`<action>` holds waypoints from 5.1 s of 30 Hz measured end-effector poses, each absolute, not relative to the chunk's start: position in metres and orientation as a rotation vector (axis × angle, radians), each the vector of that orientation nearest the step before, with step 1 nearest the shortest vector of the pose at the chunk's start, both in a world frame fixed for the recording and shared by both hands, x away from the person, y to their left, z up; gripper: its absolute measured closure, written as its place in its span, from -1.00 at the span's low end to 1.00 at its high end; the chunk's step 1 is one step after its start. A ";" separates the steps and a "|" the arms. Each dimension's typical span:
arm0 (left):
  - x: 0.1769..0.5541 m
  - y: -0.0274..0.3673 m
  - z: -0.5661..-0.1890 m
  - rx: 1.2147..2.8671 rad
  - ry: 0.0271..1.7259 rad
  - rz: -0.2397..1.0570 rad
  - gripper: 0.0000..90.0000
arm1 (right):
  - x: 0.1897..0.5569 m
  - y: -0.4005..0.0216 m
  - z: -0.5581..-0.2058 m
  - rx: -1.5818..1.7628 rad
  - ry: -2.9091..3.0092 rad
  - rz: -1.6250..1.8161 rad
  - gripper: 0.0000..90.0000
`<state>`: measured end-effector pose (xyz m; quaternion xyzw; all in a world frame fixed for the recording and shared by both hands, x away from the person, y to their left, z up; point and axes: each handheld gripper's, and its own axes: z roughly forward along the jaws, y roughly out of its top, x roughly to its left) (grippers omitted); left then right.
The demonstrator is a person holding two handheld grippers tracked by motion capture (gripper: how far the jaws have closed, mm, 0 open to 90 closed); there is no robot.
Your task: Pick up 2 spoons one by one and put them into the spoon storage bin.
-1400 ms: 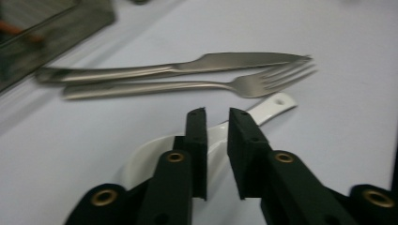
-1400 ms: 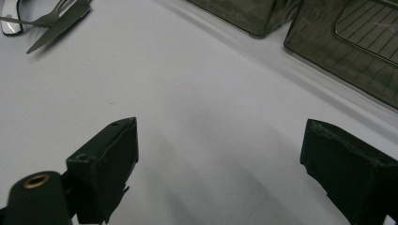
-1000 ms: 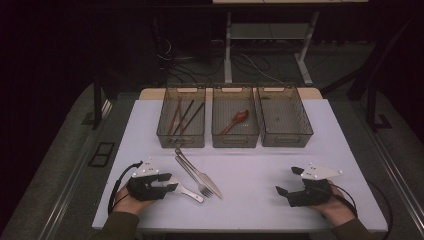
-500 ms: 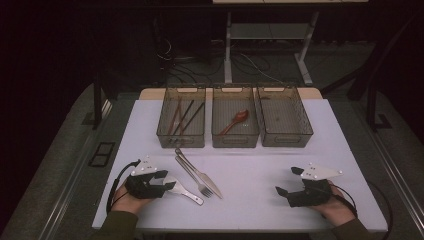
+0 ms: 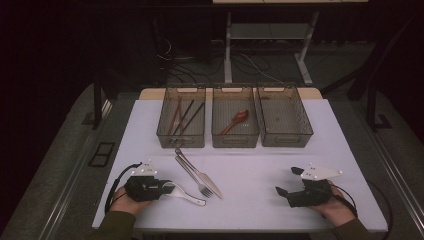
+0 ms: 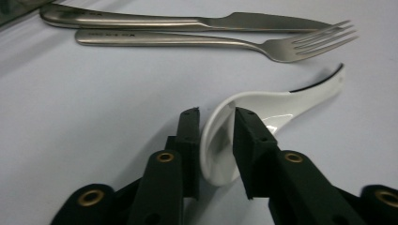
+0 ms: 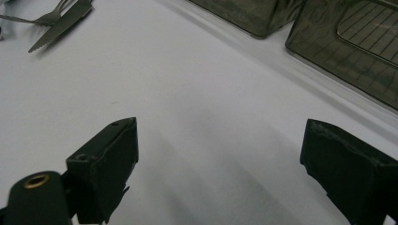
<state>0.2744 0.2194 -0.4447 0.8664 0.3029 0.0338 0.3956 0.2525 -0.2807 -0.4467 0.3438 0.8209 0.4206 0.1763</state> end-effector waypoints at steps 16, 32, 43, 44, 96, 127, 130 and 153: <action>0.267 0.223 -0.436 2.173 0.656 0.062 0.86 | 0.252 -0.282 -0.446 0.975 2.321 1.193 -0.73; 0.271 0.213 -0.414 2.038 0.607 0.107 0.86 | 0.254 -0.282 -0.447 0.981 2.317 1.194 -0.73; 0.292 0.191 -0.403 2.024 0.606 0.186 0.86 | 0.254 -0.282 -0.447 0.983 2.321 1.188 -0.73; 0.295 0.189 -0.402 2.026 0.604 0.188 0.86 | 0.254 -0.282 -0.447 0.987 2.321 1.189 -0.73; 0.403 0.080 -0.388 1.953 0.622 0.371 0.86 | 0.254 -0.283 -0.447 1.046 2.305 1.252 -0.73; 0.387 0.087 -0.381 1.946 0.649 0.325 0.58 | 0.254 -0.285 -0.446 1.044 2.299 1.250 -0.73; 0.377 0.096 -0.379 1.963 0.639 0.328 0.79 | 0.254 -0.285 -0.446 1.041 2.299 1.249 -0.73; 0.336 0.159 -0.401 2.082 0.710 0.326 0.99 | 0.253 -0.285 -0.445 1.044 2.294 1.247 -0.73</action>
